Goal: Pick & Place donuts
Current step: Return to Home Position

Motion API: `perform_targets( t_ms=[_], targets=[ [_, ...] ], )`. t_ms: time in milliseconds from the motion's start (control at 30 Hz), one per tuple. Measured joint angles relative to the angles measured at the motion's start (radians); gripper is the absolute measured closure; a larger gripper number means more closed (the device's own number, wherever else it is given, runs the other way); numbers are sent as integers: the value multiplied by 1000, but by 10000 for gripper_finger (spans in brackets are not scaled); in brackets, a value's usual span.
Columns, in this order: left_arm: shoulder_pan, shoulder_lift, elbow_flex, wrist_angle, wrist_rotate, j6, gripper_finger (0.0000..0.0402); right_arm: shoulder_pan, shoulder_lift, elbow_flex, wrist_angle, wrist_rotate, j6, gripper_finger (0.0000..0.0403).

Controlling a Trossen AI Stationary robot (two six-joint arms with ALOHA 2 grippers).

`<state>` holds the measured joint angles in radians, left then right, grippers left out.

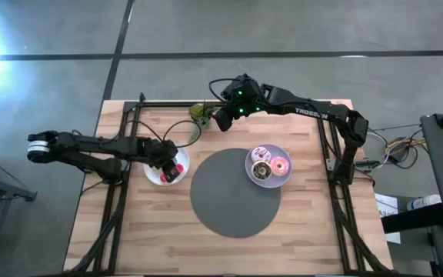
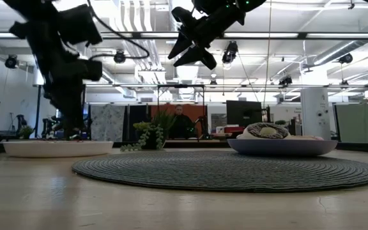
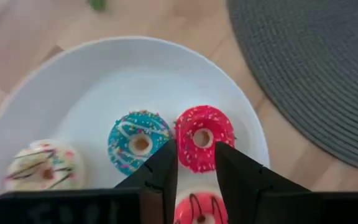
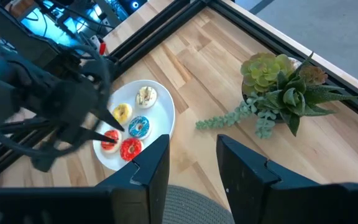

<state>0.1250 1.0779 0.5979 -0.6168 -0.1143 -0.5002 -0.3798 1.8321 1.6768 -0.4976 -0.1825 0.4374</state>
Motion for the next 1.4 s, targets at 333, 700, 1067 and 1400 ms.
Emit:
perform_targets(
  t_ms=[333,700,1067,1400],
  targets=[
    [-53,-233,156,-125,-18,-24,321,15,-32,-1,-66,-20,-111,280],
    [-67,-513,-115,234,-41,-203,321,83,-405,-470,280,28,-19,280],
    [-66,-677,-39,76,-252,-193,321,80,-796,-787,256,261,187,280],
    [-69,-804,-118,260,-78,-21,321,150,-1123,-1087,486,249,108,280]
  ],
)
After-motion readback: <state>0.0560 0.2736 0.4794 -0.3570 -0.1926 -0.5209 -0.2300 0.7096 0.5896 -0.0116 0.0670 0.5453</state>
